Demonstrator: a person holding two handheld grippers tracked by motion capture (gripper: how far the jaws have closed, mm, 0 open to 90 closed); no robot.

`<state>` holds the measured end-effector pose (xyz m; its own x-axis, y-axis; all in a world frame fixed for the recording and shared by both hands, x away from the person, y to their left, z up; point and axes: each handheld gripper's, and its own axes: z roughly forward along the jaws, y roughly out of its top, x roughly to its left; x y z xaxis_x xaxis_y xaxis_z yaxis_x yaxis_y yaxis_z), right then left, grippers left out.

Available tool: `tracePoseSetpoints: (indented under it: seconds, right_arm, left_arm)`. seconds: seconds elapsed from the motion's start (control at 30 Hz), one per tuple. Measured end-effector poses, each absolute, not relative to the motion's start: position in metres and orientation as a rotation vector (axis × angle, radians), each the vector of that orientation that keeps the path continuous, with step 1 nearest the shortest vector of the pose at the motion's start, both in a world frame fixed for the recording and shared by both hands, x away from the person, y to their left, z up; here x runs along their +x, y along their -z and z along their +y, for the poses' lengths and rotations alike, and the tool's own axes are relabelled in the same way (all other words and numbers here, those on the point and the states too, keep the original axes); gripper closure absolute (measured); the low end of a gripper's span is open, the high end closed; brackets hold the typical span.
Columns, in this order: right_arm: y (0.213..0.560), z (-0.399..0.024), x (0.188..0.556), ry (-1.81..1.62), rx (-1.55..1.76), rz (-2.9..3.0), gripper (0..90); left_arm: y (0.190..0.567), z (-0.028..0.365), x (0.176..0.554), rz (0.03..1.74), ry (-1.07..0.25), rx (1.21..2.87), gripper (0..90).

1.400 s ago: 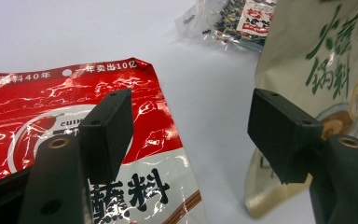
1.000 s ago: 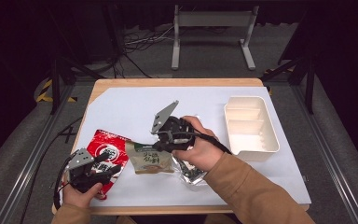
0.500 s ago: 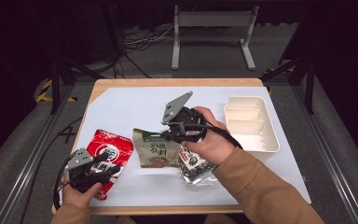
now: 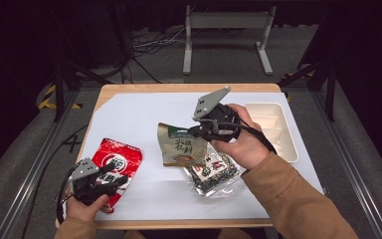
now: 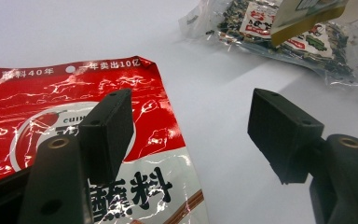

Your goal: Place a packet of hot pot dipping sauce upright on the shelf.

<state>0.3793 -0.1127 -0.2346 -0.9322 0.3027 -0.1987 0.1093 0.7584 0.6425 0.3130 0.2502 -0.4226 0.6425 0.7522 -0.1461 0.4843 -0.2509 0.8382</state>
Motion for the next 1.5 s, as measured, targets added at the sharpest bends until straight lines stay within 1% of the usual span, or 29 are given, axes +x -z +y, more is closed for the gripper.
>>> tracePoseSetpoints:
  seconds: [1.07, 1.27, 1.5]
  right_arm:
    - [0.215, -0.215, 0.407, -0.935, 0.534, 2.501, 90.0]
    - [0.212, -0.236, 0.412, -0.912, 0.584, 2.466, 90.0]
    - [0.207, -0.257, 0.417, -0.904, 0.625, 2.417, 90.0]
  left_arm:
    - [0.424, 0.248, 0.315, 0.979, -0.351, 1.915, 31.6]
    - [0.423, 0.248, 0.319, 0.982, -0.295, 1.845, 31.6]
    - [0.423, 0.243, 0.322, 0.974, -0.329, 1.852, 31.0]
